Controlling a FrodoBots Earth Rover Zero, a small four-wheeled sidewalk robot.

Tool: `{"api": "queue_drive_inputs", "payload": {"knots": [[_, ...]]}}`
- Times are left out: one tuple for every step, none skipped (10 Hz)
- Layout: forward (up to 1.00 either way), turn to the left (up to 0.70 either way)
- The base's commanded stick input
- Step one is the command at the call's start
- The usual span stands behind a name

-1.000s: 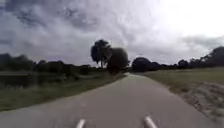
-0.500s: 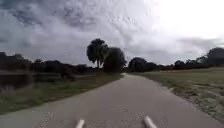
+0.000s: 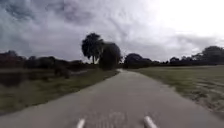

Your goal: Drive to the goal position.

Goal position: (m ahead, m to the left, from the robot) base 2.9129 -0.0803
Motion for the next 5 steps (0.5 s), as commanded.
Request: {"api": "queue_drive_inputs", "payload": {"knots": [[0.69,0.03],[0.69,0.03],[0.69,0.03],[0.69,0.03],[0.69,0.03]]}}
